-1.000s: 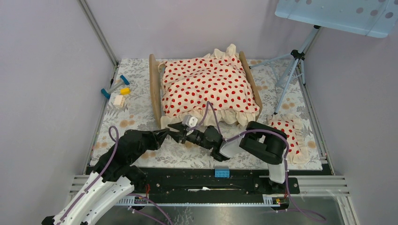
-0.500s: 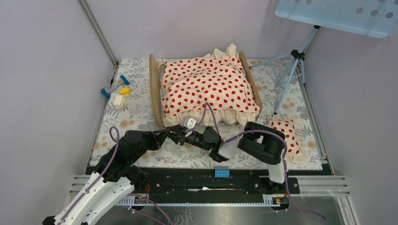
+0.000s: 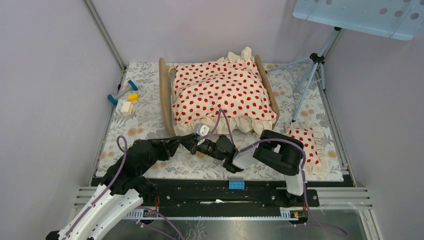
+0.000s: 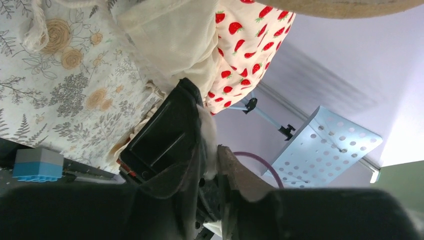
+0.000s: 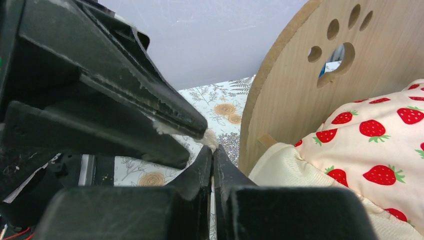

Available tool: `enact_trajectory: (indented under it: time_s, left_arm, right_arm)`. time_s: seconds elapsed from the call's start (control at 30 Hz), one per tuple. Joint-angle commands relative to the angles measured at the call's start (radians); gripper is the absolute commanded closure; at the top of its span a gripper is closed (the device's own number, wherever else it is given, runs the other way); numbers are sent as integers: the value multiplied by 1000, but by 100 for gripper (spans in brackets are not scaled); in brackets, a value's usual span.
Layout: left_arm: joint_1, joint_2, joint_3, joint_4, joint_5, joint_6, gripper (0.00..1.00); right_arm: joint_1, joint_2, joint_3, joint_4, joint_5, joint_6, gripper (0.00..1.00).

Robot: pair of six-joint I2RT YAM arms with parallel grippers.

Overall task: Set up the pet bed
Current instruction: Tie the ropes to the bed frame.

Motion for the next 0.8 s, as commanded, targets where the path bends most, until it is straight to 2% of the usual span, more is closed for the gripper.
enact_trajectory:
  time_s: [0.0,0.07,0.13,0.2,0.27,0.37,0.5,0.63,0.7,0.77]
  left_arm:
    - [5,-21,-11,43,-16,-131,63]
    - [5,-36,-14,47,-43,-102,41]
    - [5,-52,-7,27,-85,-57,25]
    - [5,-61,9,-9,-131,15,16]
    - [5,-59,35,-69,-167,89,15]
    - [5,-49,77,-180,-229,199,18]
    - [5,-9,139,-299,-329,331,33]
    - [6,41,151,-313,-374,422,50]
    - [5,69,134,-294,-370,449,60]
    - [5,101,106,-265,-354,476,66]
  right_arm:
    - [7,-19,21,140,54,38,100]
    - [7,-44,20,52,74,64,100]
    - [8,-76,23,-58,77,74,100]
    - [7,-104,15,-133,77,76,100]
    - [7,-130,-2,-185,76,75,100]
    - [5,-175,-12,-293,134,79,100]
    - [2,-214,-7,-413,249,101,100]
    - [-14,-246,-6,-492,282,156,100]
    - [-15,-261,-15,-503,281,169,100]
    - [-15,-278,-26,-515,272,179,100]
